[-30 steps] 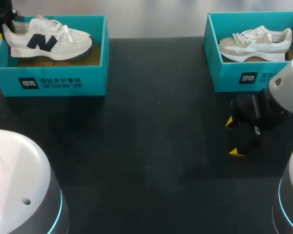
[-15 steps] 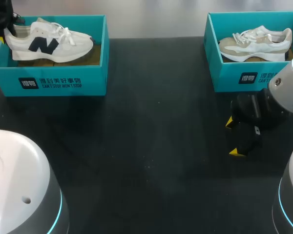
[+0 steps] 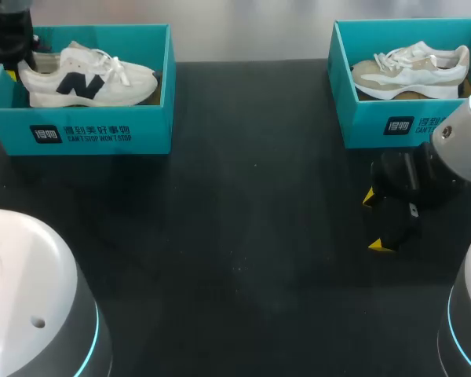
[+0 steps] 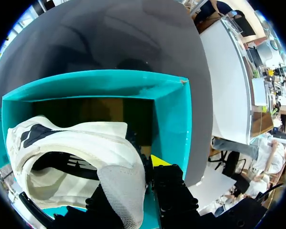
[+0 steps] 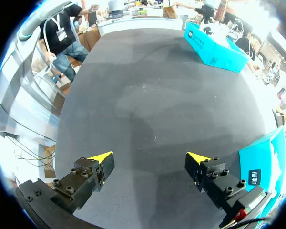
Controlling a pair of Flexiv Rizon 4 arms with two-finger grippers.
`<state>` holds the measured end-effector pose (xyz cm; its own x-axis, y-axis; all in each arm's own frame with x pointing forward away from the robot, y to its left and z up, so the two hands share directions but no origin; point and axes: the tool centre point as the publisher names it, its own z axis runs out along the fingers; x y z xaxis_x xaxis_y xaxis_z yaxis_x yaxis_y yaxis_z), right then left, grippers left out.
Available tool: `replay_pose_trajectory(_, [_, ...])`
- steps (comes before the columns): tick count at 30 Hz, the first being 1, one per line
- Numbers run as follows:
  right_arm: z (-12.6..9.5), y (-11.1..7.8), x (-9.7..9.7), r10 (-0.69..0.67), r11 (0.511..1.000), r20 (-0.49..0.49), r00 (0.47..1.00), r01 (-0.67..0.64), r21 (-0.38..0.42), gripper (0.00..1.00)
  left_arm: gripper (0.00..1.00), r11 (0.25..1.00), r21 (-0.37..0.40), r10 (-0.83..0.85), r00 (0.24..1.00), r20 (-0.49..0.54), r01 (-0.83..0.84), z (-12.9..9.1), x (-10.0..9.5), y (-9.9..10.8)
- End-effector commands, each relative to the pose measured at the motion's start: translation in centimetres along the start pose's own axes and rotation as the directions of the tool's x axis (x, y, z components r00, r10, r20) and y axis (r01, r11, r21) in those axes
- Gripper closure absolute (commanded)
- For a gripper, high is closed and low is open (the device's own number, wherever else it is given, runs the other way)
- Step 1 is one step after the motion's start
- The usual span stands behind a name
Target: Take the shoe out of the shoebox, open the shoe tongue, remove and reinsert the insole, then place the shoe into the shoebox
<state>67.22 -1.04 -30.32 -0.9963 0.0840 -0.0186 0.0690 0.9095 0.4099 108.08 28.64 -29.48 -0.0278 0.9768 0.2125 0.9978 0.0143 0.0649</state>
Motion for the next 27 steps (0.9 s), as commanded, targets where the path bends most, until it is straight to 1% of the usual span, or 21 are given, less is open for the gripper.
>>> replay_pose_trajectory(1, [0.1,0.0,0.1,0.001,1.0,0.002,1.0,-0.001,0.002,0.0,1.0,1.0,0.022,-0.012,1.0,0.012,0.012,0.9,-0.1,0.7])
replay_pose_trajectory(7, [0.1,0.0,0.1,0.001,1.0,0.002,1.0,-0.001,0.002,0.0,1.0,1.0,0.027,0.016,1.0,0.014,-0.016,1.3,0.3,-0.3])
replay_pose_trajectory(10, [0.1,0.0,0.1,0.001,1.0,0.002,1.0,-0.001,0.002,0.0,1.0,0.999,0.031,0.023,1.0,0.013,-0.023,1.7,0.5,-0.4])
replay_pose_trajectory(13, [0.1,0.0,0.1,0.001,1.0,0.002,1.0,-0.001,0.002,0.0,1.0,0.999,0.036,0.037,0.999,0.015,-0.038,1.8,0.6,-1.2])
replay_pose_trajectory(20, [0.1,0.0,0.1,0.001,1.0,0.002,1.0,-0.001,0.002,0.0,1.0,0.997,0.042,0.056,0.998,0.022,-0.057,2.7,0.4,-1.8])
replay_pose_trajectory(27, [0.1,0.0,0.1,0.001,1.0,0.002,1.0,-0.001,0.002,0.0,1.0,0.997,0.028,0.069,0.997,0.021,-0.069,3.4,0.2,-2.1])
